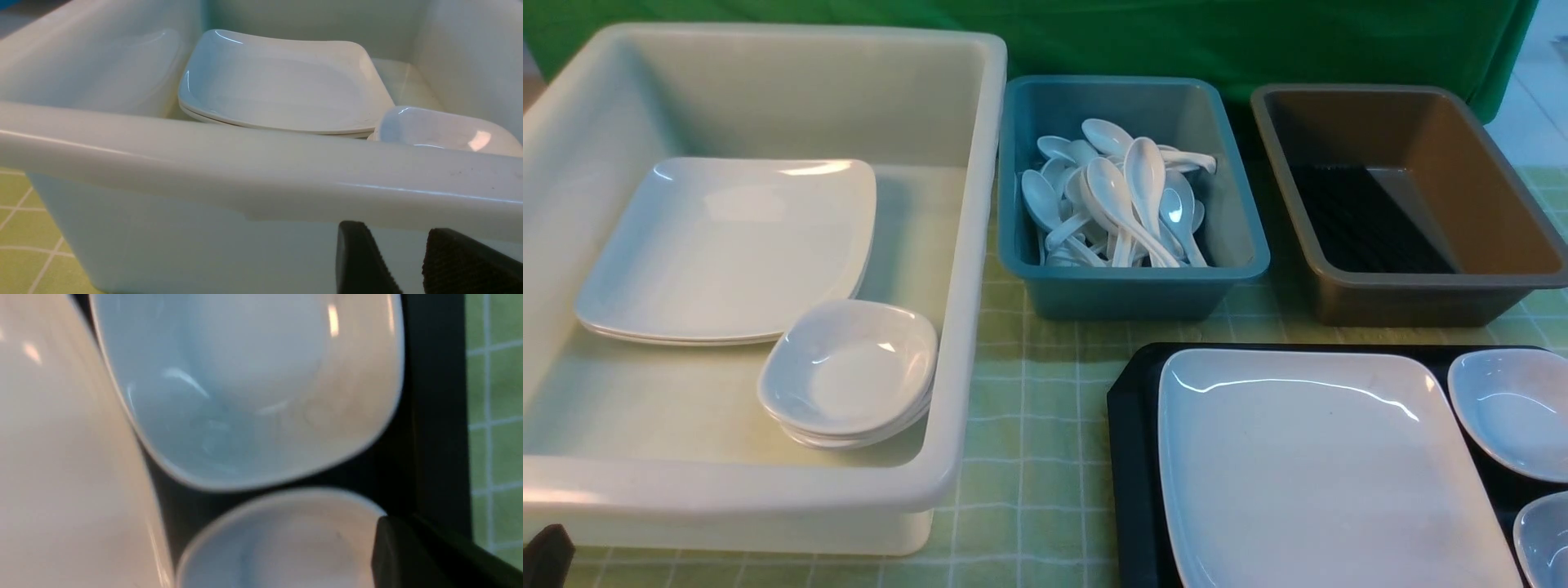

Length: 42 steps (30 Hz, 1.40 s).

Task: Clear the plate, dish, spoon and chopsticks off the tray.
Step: Use the right arm to grab a small plate from the dinner plate

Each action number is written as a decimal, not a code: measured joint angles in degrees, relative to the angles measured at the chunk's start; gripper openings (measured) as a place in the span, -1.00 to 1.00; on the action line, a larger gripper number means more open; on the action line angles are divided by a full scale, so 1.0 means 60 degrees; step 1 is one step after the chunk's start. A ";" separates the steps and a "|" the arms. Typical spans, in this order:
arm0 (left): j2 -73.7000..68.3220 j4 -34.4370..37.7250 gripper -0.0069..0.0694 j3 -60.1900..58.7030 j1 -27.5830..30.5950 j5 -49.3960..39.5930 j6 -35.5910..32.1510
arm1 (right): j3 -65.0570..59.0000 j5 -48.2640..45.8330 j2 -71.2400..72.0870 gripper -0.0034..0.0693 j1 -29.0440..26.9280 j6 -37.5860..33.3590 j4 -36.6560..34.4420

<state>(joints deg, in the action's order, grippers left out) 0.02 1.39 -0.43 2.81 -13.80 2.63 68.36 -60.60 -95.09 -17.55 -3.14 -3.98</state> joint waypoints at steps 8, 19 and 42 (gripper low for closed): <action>0.0000 0.0000 -0.23 0.0000 0.0000 0.0000 0.0000 | -0.0020 0.0536 -0.0737 0.07 -0.0055 0.0709 -0.0231; 0.0000 0.0000 -0.23 0.0000 0.0000 0.0000 0.0000 | -0.0050 0.0956 -0.1558 0.21 -0.0055 0.1281 -0.0235; 0.0000 0.0000 -0.23 0.0000 0.0000 0.0000 0.0011 | -0.0017 0.1284 -0.1965 -0.44 -0.0066 0.1179 -0.0451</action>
<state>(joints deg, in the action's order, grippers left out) 0.02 1.39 -0.43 2.81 -13.80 2.70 68.26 -52.89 -106.88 -17.94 3.93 -6.68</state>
